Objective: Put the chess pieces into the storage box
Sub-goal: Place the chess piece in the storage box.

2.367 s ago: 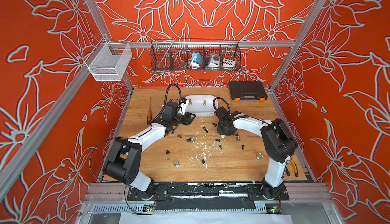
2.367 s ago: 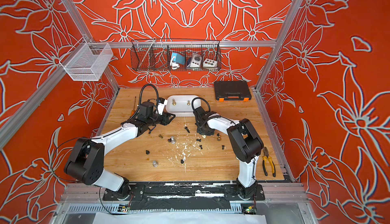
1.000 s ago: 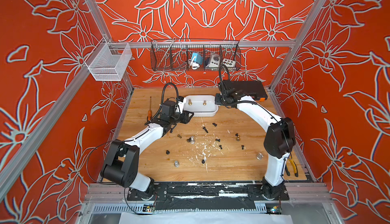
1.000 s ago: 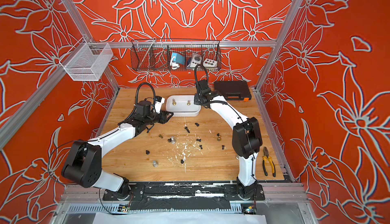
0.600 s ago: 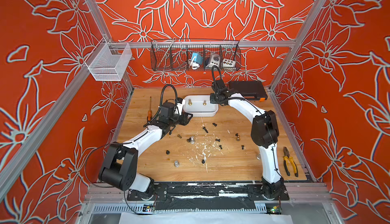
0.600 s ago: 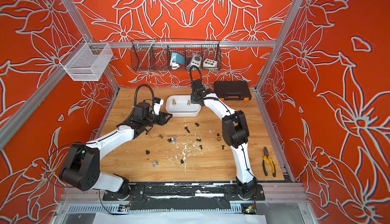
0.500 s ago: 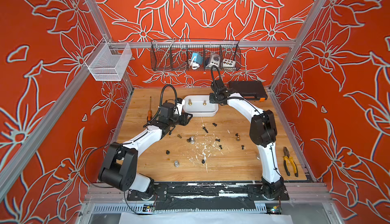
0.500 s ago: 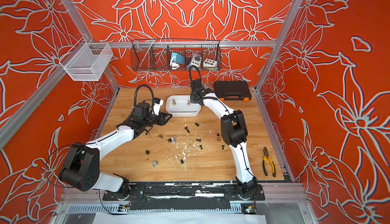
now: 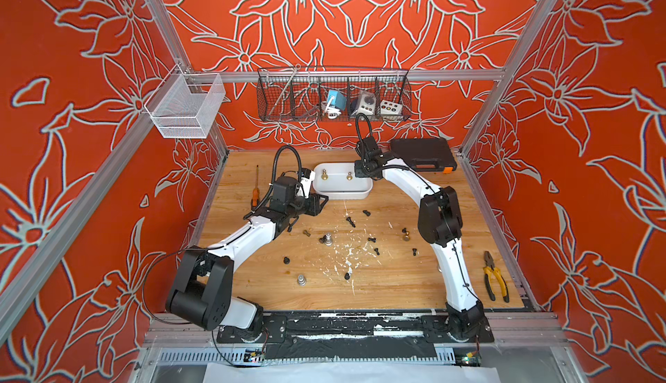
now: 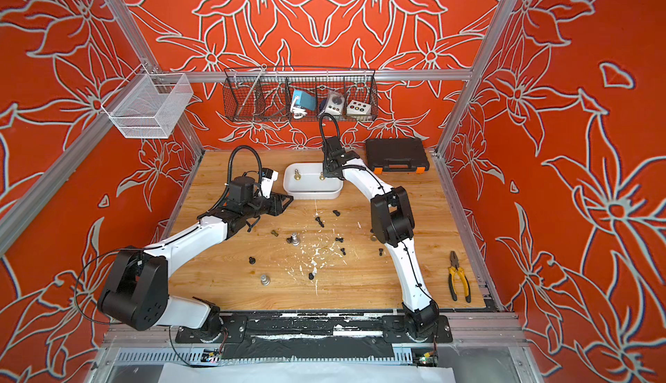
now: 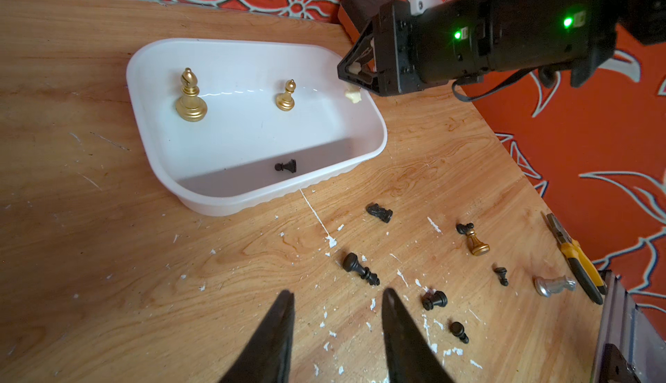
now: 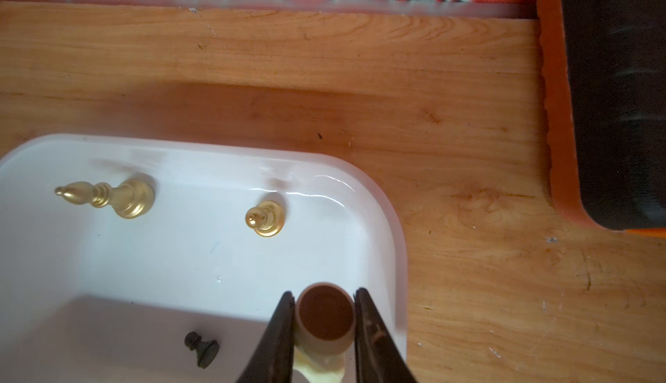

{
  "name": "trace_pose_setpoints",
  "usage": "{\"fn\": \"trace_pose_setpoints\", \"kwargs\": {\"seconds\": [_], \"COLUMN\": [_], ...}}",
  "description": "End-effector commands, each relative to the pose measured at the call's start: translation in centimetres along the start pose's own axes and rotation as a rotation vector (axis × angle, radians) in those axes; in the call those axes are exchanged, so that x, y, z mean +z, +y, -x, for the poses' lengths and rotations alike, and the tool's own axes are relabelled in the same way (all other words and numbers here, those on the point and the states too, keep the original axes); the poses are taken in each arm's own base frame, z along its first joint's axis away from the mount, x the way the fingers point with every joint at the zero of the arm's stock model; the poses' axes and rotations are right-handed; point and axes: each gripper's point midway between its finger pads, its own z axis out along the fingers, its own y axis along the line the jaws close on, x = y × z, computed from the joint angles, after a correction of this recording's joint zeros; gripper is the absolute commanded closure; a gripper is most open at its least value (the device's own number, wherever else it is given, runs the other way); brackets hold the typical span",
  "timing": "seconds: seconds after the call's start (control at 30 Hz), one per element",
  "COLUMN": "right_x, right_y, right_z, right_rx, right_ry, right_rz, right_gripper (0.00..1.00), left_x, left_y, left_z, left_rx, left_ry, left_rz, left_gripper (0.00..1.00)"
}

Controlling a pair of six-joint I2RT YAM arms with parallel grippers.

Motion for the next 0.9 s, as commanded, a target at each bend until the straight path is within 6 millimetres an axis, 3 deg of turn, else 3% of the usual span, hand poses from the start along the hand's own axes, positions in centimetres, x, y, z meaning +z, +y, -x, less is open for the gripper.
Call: {"fn": "trace_pose_setpoints", "kwargs": {"seconds": [0.0, 0.4, 0.87], "right_x": [0.6, 0.7, -0.3], "right_y": [-0.6, -0.8, -0.8], "right_z": [0.2, 0.5, 0.9], "right_rx": [-0.007, -0.015, -0.003], "right_ry": [0.009, 0.007, -0.004], "right_rz": [-0.022, -0.033, -0.018], "right_gripper": [0.74, 0.65, 0.64], "left_x": [-0.8, -1.1, -1.1], "left_y": [-0.4, -0.3, -0.2], "left_z": [0.7, 0.7, 0.6], "left_rx": [0.01, 0.015, 0.009], "left_ry": [-0.029, -0.035, -0.031], "left_rz": [-0.007, 0.0, 0.006], "left_gripper": [0.59, 0.59, 0.59]}}
